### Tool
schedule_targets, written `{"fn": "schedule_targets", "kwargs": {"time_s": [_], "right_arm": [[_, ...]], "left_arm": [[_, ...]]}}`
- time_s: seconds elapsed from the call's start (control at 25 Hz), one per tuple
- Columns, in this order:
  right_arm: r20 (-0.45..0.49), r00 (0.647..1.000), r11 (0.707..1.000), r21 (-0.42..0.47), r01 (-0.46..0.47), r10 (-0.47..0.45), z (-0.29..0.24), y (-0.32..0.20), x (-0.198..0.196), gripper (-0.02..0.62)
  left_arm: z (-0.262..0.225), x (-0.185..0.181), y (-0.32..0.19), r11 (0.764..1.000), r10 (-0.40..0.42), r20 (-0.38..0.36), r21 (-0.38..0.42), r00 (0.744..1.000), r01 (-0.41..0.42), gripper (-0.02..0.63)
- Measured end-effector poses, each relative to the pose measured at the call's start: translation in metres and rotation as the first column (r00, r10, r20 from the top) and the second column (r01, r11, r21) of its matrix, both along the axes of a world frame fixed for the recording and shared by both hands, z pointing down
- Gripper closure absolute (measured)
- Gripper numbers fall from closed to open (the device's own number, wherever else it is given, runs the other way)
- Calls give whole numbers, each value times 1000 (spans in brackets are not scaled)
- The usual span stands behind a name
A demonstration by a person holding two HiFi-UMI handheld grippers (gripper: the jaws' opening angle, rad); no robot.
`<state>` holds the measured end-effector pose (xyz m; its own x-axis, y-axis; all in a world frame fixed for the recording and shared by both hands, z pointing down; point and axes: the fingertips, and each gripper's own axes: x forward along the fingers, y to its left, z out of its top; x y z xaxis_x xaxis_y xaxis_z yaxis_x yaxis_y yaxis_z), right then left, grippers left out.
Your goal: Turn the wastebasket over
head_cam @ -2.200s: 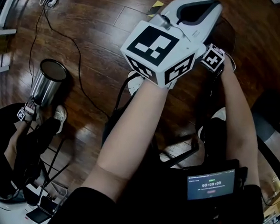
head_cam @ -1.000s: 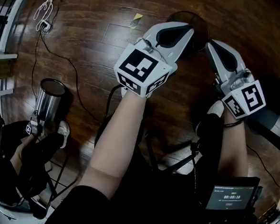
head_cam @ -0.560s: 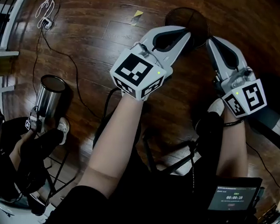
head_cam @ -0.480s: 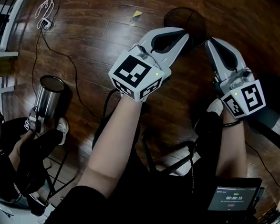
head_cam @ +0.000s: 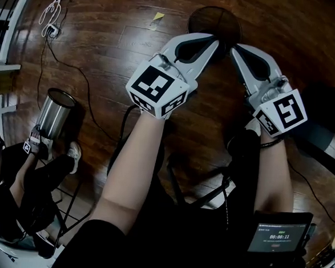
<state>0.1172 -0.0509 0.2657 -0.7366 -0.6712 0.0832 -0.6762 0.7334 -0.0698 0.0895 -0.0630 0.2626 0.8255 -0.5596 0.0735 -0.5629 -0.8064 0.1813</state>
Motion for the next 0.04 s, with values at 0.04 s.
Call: {"fn": "schedule_targets", "kwargs": {"time_s": [0.04], "right_arm": [[-13,1000,1000,5,13,-13,1,0,-4,586]], "left_arm": [[1,1,1,1000,2,1,-2,1000,-2,603]]}}
